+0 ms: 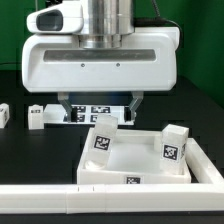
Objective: Assemble square table
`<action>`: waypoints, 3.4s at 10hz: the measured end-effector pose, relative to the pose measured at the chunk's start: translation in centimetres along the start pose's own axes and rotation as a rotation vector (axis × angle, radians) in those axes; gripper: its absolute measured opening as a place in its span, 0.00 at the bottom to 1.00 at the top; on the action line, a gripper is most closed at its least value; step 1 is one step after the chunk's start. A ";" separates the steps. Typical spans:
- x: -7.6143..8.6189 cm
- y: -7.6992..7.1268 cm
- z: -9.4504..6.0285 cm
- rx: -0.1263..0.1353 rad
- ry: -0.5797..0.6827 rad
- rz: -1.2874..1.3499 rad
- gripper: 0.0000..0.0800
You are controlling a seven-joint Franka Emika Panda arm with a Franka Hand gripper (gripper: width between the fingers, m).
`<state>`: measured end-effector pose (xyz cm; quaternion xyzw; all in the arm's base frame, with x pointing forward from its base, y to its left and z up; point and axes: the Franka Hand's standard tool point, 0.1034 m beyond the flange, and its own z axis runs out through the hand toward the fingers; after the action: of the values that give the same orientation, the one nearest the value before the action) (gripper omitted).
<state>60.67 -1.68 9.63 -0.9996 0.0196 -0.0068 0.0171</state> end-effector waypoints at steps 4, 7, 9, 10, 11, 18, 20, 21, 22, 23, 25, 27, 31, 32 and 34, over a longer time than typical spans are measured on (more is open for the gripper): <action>0.1 0.2 1.3 -0.004 -0.074 0.003 0.81; 0.2 0.2 1.1 -0.004 -0.071 -0.003 0.36; 0.2 0.2 1.1 -0.005 -0.071 0.028 0.36; 0.2 0.2 1.1 -0.005 -0.071 0.026 0.36; 0.2 0.1 1.1 -0.004 -0.071 0.048 0.36; 0.6 -0.2 1.3 0.012 -0.009 0.818 0.36; 0.8 -0.2 1.3 0.015 -0.002 0.997 0.36; 0.8 -0.2 1.3 0.016 0.001 1.078 0.36; 0.8 -0.2 1.3 0.016 0.001 1.092 0.36; 0.8 -0.2 1.4 0.014 0.001 1.061 0.36; 0.8 -0.9 1.4 0.011 0.002 0.943 0.72; 0.8 -0.8 1.4 0.010 0.002 0.813 0.79; 0.9 -0.2 1.0 0.009 0.009 0.382 0.81; 1.0 0.1 1.0 0.008 0.012 0.272 0.81; 1.1 0.1 0.9 0.001 0.015 0.088 0.81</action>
Offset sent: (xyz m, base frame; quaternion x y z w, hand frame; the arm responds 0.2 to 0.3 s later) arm 0.0066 -0.0051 -0.0087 -0.0121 0.0059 -0.0080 0.9999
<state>61.74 -1.83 8.72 -0.9977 0.0635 -0.0134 0.0179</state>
